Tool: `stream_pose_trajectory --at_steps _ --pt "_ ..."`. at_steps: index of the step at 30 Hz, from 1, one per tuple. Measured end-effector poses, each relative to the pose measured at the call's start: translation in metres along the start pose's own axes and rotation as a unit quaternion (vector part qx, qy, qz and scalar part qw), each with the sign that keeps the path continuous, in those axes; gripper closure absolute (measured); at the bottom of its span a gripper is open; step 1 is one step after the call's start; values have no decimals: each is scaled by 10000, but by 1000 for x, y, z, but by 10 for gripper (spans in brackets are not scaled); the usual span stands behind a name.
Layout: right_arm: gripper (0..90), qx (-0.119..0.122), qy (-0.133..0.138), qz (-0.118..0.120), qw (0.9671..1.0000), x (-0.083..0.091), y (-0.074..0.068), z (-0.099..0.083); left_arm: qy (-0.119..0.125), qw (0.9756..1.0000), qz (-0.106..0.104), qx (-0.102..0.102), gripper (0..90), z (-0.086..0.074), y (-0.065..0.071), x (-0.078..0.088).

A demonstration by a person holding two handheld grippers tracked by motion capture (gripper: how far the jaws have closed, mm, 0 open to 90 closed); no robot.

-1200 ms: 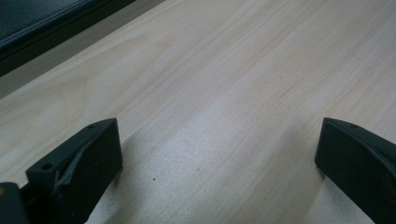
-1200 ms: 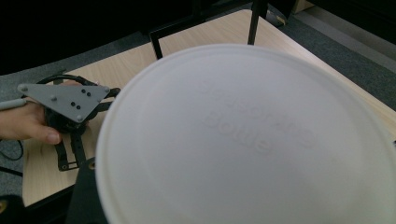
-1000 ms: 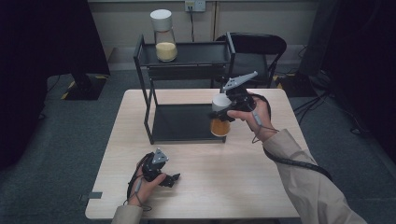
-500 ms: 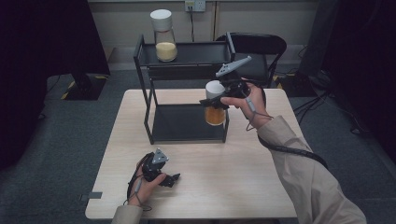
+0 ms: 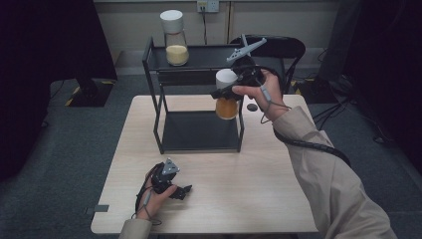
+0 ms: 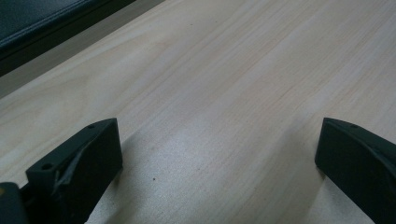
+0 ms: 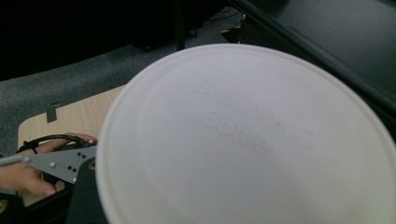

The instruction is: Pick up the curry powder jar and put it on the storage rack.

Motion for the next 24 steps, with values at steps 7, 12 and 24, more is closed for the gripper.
stream_pose_trajectory --at_steps 7,12,24 --pt "361 1 90 -44 9999 5 3 18 -3 10000 -2 -1 1 0 0 0" --pt "361 24 79 -73 9999 7 5 32 0 10000 -1 0 1 0 0 0" --pt "361 32 115 -119 9999 16 18 62 1 10000 -1 0 1 0 0 0"
Point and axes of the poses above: each handheld gripper's, and its own axes: x roughly backward along the jaws, z roughly out of its top, y roughly to its right, the point moved 9 cm from there along -x, roughly forward along the jaws, and after that the axes turned 7 degrees about y, right-handed, at the moved point
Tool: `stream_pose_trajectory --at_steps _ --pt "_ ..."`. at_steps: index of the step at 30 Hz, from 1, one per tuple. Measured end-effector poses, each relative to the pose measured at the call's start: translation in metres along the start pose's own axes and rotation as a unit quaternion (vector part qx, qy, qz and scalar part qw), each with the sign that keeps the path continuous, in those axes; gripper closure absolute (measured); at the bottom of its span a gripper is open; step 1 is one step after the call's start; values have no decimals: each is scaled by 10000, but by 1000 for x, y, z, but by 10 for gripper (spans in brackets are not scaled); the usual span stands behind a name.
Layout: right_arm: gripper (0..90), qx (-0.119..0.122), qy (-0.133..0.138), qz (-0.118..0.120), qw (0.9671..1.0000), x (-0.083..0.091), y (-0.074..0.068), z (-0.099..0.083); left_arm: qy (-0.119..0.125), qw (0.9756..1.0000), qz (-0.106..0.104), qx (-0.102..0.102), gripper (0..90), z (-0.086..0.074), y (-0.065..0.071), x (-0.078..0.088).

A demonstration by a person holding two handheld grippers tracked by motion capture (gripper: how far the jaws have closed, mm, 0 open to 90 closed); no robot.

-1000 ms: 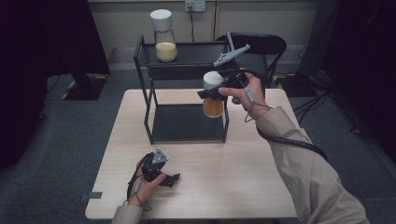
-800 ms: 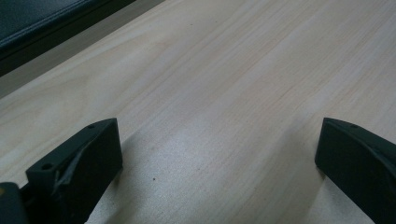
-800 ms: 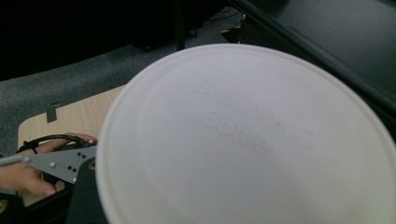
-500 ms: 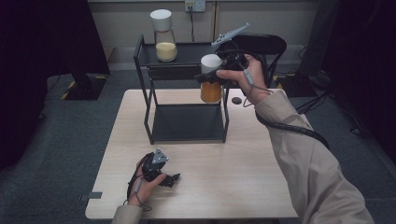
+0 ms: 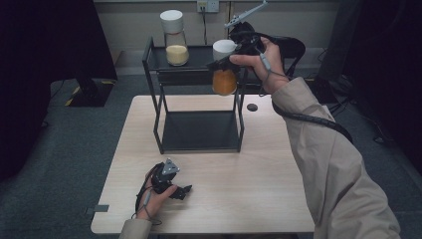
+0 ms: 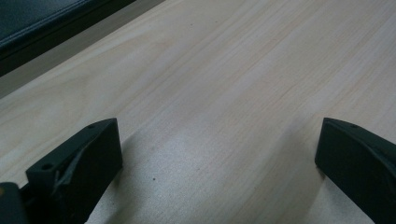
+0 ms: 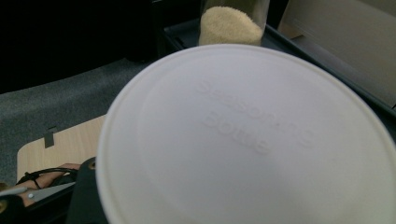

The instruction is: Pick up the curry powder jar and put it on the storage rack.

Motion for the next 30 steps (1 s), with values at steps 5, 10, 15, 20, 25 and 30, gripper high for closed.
stream_pose_trajectory --at_steps 5,10,15,20,25,30 --pt "361 -21 8 -41 10000 3 4 13 2 10000 1 1 1 0 0 0" --pt "361 -17 47 -101 9999 2 8 27 -15 10000 -5 -10 1 0 0 0" --pt "361 -40 78 -177 9998 -4 15 39 -13 10000 -8 0 0 0 0 0" --pt "361 -93 111 -259 9996 -12 23 49 -15 10000 -11 2 1 0 0 0" --pt "361 -107 115 -377 9992 -21 34 59 -12 10000 -9 3 0 0 0 0" --pt "361 -127 62 -467 9988 -35 42 64 -19 10000 -10 3 1 0 0 0"
Point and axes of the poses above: each handheld gripper's, and its own axes: x roughly backward along the jaws, z roughly out of its top, y roughly to its right, the point moved 9 cm from there along -x, roughly forward along the jaws, and after that the axes turned 7 degrees about y, right-handed, at the moved point
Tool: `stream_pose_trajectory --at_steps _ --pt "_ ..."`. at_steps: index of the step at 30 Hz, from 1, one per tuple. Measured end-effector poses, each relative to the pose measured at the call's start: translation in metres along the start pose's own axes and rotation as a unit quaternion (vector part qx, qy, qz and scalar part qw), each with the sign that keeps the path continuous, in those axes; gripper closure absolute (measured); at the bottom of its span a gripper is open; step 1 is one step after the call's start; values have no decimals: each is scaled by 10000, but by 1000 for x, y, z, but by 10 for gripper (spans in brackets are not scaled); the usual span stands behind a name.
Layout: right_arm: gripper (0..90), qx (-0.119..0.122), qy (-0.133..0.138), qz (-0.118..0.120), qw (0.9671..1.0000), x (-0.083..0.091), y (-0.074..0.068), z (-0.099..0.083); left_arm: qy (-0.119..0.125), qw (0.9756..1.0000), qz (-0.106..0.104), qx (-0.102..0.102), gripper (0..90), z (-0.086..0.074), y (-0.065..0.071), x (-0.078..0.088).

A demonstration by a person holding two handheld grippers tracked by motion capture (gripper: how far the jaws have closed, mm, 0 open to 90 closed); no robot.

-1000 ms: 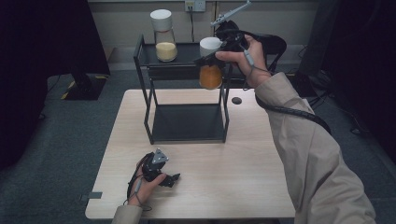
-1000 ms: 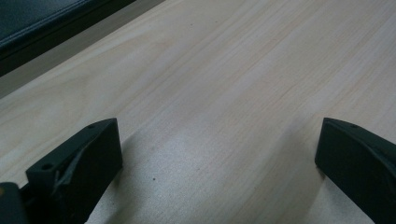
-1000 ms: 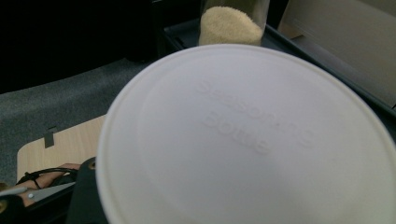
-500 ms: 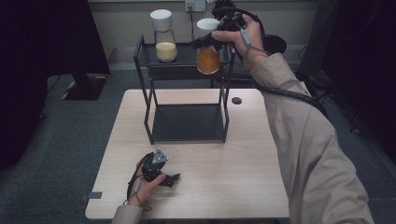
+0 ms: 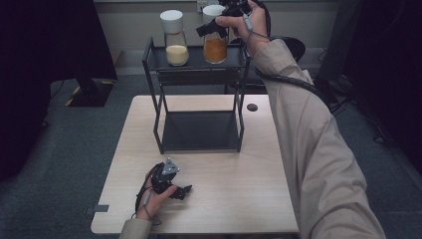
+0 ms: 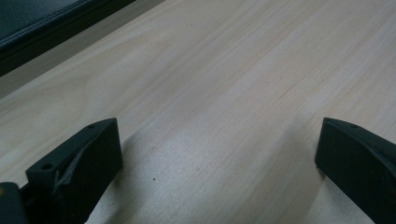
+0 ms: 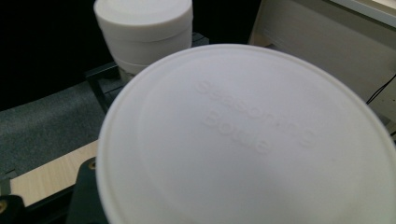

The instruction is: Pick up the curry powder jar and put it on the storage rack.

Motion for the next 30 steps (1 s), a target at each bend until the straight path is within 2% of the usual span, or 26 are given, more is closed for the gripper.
stream_pose_trajectory --at_steps 9,12,21,24,27,28,29,30 --pt "361 -199 -42 -97 9997 -25 13 -9 -1 10000 -1 0 0 0 0 0" --pt "361 -253 48 -122 9996 -24 15 -12 -1 10000 -1 1 0 0 0 0" --pt "353 -149 181 -195 9995 -23 13 -18 -1 10000 -2 2 1 0 0 0" --pt "314 -204 173 -223 9994 -23 12 -19 4 10000 -1 3 1 0 0 0" --pt "198 -246 148 -300 9991 -22 11 -18 5 10000 -5 -4 1 0 0 0" --pt "198 -246 148 -300 9991 -22 11 -18 5 10000 -4 -5 1 0 0 0" --pt "160 -265 158 -306 9991 -21 10 -18 5 10000 -5 -5 1 0 0 0" --pt "102 -249 157 -422 9987 -18 8 -17 4 10000 -5 -4 0 0 0 0"
Point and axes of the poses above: each handheld gripper's, and its own axes: x roughly backward along the jaws, z roughly out of its top, y roughly to its right, the point moved 9 cm from there along -x, roughly forward along the jaws, and after that the axes turned 7 degrees about y, right-handed, at the moved point
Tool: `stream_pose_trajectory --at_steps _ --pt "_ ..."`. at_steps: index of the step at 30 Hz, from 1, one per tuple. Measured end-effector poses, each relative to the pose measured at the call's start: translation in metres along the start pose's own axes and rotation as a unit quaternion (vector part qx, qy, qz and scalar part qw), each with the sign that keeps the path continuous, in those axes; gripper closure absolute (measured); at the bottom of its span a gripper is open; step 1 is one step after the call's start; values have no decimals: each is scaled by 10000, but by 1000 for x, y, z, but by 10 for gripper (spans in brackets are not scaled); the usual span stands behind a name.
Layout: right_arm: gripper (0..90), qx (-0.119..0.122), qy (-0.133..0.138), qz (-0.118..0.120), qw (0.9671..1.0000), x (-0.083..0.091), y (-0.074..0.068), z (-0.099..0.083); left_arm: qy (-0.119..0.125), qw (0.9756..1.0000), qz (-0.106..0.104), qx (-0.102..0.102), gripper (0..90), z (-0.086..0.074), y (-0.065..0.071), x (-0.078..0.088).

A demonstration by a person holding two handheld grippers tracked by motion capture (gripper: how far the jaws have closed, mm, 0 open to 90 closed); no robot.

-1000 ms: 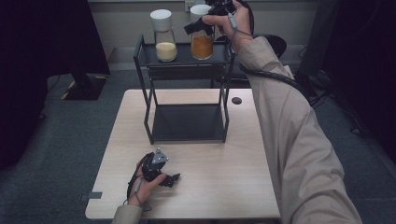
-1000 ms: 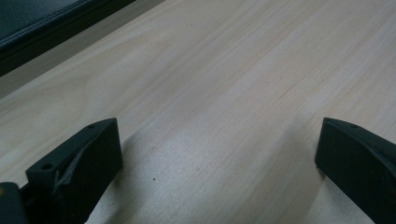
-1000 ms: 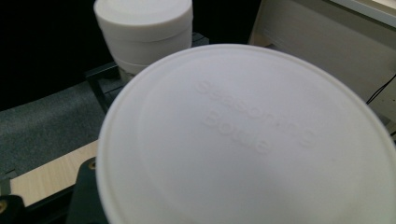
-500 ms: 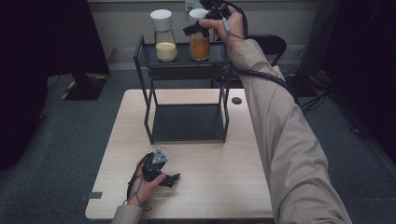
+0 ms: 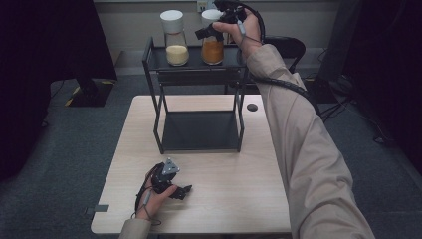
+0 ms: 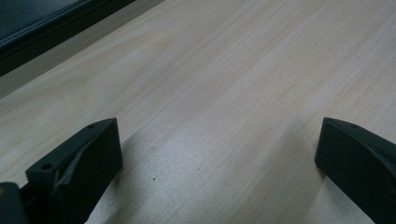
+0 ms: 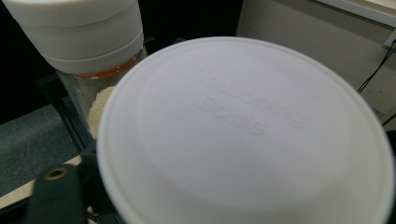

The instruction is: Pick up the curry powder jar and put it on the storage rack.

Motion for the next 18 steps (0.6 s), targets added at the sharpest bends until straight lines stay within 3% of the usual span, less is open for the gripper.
stream_pose_trajectory --at_steps 8,15,17,18 --pt "32 -112 58 -52 9999 13 -8 -2 2 10000 2 3 1 0 0 0" --pt "7 -191 293 -212 9992 33 -14 -12 2 10000 2 1 0 0 0 0" --pt "7 -434 395 -94 9982 40 -13 -20 2 10000 2 1 1 0 0 0" --pt "7 -434 395 -94 9982 40 -13 -20 2 10000 2 1 1 0 0 0"
Point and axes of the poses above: each handheld gripper's, and its own axes: x roughly backward along the jaws, z roughly out of its top, y roughly to its right, the point moved 9 cm from there along -x, roughly forward along the jaws, and after that the axes turned 7 degrees about y, right-handed, at the moved point
